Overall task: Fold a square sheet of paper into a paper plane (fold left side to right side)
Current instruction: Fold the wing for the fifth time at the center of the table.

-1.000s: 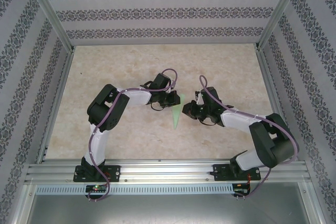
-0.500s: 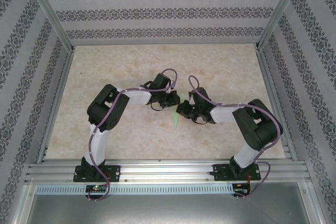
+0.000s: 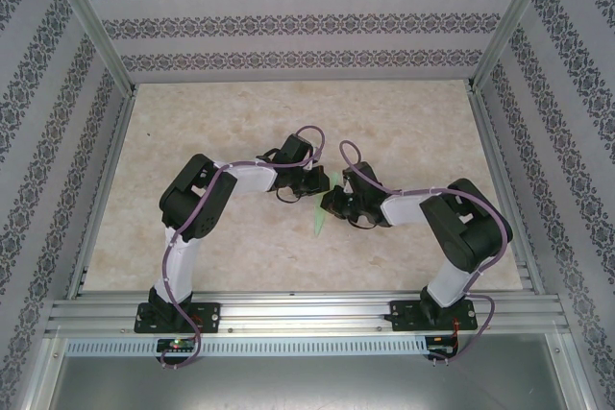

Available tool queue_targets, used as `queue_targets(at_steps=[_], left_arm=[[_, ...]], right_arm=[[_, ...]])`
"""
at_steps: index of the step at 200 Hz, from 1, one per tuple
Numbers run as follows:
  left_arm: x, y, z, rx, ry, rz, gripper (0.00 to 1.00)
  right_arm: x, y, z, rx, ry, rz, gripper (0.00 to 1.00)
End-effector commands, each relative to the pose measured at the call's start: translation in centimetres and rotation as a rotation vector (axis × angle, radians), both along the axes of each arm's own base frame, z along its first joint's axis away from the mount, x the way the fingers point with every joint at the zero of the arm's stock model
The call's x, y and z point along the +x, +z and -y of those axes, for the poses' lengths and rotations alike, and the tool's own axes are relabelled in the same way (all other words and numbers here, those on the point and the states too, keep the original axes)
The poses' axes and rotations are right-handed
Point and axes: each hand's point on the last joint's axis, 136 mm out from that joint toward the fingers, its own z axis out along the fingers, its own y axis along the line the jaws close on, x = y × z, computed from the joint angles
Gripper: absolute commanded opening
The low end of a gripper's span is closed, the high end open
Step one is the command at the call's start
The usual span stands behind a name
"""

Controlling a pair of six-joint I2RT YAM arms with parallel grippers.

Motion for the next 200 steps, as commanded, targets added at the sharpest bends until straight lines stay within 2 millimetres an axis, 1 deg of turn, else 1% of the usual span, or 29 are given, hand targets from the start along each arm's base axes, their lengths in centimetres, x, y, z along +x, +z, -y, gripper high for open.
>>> queue_targets(at_steps=[1, 35, 75, 111, 158, 175, 200], left_arm=[[-1.8, -4.6, -2.1, 0.141, 0.017, -0.069, 0.09], [-1.8, -5.0, -2.2, 0.148, 0.018, -0.074, 0.09], [-1.8, -5.0, -2.2, 0.146, 0.022, -0.073, 0.09], [-1.8, -5.0, -2.2, 0.155, 0.019, -0.073, 0.09], [-1.8, -5.0, -2.3, 0.155, 0.020, -0.073, 0.09], [-1.8, -5.0, -2.2, 0.155, 0.017, -0.074, 0.09], [-1.8, -4.8, -2.1, 0.151, 0.015, -0.073, 0.09]], right_arm=[[-2.6, -1.3, 0.4, -0.046, 0.021, -0.072, 0.13], [-3.9, -1.0, 0.4, -0.056, 0.038, -0.079, 0.13], [-5.2, -1.9, -0.3, -0.058, 0.062, -0.107, 0.13], [-6.0, -2.0, -0.3, -0.062, 0.068, -0.117, 0.13], [-7.9, -2.5, -0.7, -0.059, 0.099, -0.152, 0.13], [-8.6, -2.6, -0.6, -0.056, 0.100, -0.158, 0.13], [-8.8, -2.4, -0.3, -0.057, 0.101, -0.150, 0.14]])
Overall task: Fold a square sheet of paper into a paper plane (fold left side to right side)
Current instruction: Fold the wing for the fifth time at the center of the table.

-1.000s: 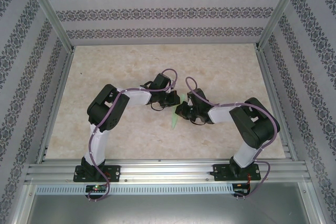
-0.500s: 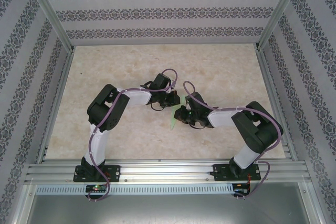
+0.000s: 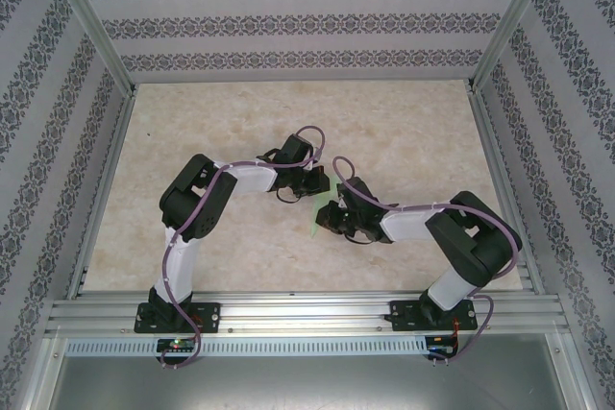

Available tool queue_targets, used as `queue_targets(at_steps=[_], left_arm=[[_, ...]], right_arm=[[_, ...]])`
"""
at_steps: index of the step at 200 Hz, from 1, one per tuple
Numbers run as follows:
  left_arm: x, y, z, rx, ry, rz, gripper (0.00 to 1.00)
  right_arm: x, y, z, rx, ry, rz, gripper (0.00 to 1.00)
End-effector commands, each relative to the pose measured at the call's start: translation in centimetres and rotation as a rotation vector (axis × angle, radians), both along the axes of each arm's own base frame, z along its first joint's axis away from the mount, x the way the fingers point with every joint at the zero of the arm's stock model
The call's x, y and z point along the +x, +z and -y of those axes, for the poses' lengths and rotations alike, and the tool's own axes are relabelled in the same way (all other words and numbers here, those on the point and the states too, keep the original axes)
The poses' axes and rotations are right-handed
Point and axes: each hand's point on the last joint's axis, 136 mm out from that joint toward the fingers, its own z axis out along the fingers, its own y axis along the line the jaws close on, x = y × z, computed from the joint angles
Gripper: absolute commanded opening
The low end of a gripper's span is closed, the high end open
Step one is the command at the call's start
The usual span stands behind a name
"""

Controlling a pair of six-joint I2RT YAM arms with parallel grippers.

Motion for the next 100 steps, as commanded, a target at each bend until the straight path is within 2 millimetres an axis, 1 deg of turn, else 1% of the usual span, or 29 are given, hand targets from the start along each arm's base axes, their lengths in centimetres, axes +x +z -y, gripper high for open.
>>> queue_targets(at_steps=[1, 24, 34, 44, 57, 67, 82, 90, 100], left_arm=[[-1.8, -4.8, -2.2, 0.150, 0.016, -0.074, 0.09], [-1.7, -4.1, -1.8, 0.125, 0.008, -0.071, 0.09], [-1.6, -3.2, -1.4, 0.101, 0.002, -0.061, 0.11], [-1.4, -2.1, -1.1, 0.080, -0.004, -0.049, 0.14], [-1.1, 0.0, -0.5, 0.042, -0.019, -0.021, 0.16], [-0.9, 1.9, -0.2, 0.018, -0.032, 0.002, 0.17], [-0.6, 5.1, 0.2, -0.032, -0.046, 0.041, 0.21], [-0.4, 6.8, 0.3, -0.058, -0.049, 0.059, 0.25], [-0.2, 8.9, 0.1, -0.090, -0.050, 0.087, 0.29]], right_arm=[[-4.0, -2.1, 1.0, -0.046, 0.051, -0.137, 0.14], [-3.2, -0.7, 0.9, -0.019, 0.055, -0.097, 0.15], [-2.7, 0.2, 1.4, -0.005, 0.044, -0.073, 0.15], [-2.0, 1.4, 2.3, 0.008, 0.023, -0.044, 0.16], [-1.2, 2.8, 3.9, 0.004, 0.000, -0.003, 0.20], [-0.7, 3.9, 5.4, -0.022, -0.020, 0.034, 0.25], [-0.2, 5.2, 7.7, -0.088, -0.044, 0.074, 0.31], [-0.3, 5.5, 8.9, -0.142, -0.050, 0.082, 0.33], [-0.2, 6.2, 9.9, -0.202, -0.055, 0.100, 0.36]])
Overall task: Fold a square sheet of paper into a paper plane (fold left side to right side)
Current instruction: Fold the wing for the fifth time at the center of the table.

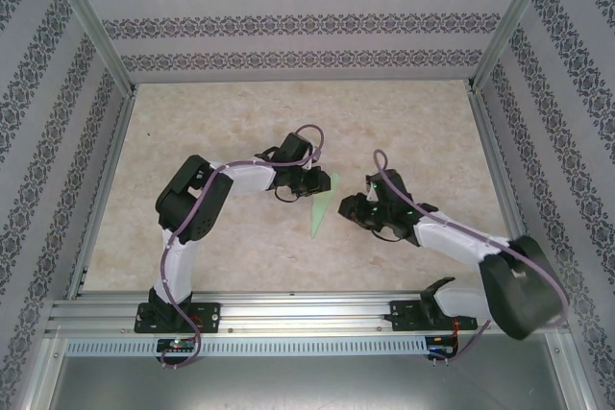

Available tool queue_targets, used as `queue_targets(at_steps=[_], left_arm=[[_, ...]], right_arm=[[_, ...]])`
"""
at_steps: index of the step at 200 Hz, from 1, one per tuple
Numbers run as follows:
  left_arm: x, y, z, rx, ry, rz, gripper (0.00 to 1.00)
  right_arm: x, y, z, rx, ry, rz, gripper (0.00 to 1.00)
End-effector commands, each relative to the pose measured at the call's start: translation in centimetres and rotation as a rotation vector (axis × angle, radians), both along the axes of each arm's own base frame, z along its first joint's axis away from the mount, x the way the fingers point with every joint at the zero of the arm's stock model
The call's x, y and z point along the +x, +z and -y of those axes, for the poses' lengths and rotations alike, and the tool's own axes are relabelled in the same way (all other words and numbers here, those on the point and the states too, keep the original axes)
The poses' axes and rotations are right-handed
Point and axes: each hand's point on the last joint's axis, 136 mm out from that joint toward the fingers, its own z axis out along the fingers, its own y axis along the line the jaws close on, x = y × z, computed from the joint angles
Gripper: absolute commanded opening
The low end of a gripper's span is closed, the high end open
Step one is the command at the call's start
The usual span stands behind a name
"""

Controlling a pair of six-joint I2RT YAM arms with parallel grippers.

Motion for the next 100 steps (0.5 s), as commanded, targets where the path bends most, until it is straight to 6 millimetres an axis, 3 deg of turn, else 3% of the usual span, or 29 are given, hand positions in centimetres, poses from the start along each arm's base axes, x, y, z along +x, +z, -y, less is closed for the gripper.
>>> queue_targets(at_steps=[1, 21, 33, 61, 71, 100], left_arm=[[0.6, 7.3, 0.3, -0.094, -0.031, 0.097, 0.29], [0.6, 10.4, -1.1, -0.121, -0.014, 0.146, 0.37], [0.6, 11.4, -2.9, -0.109, 0.021, 0.169, 0.41], [-0.6, 11.0, -8.8, 0.001, 0.154, 0.201, 0.48], [-1.4, 10.3, -11.1, 0.066, 0.211, 0.212, 0.50], [-4.4, 8.8, -16.1, 0.179, 0.362, 0.222, 0.57]], right_arm=[[-0.8, 0.4, 3.1, -0.188, 0.020, 0.010, 0.36], [-1.1, 0.9, 4.1, -0.280, 0.012, 0.008, 0.38], [-1.2, 1.2, 4.3, -0.354, 0.015, 0.014, 0.40], [-1.0, 2.0, 3.1, -0.508, 0.053, 0.036, 0.47], [-0.6, 2.8, 1.9, -0.534, 0.072, 0.058, 0.48], [0.6, 2.1, -1.4, -0.659, 0.139, 0.066, 0.57]])
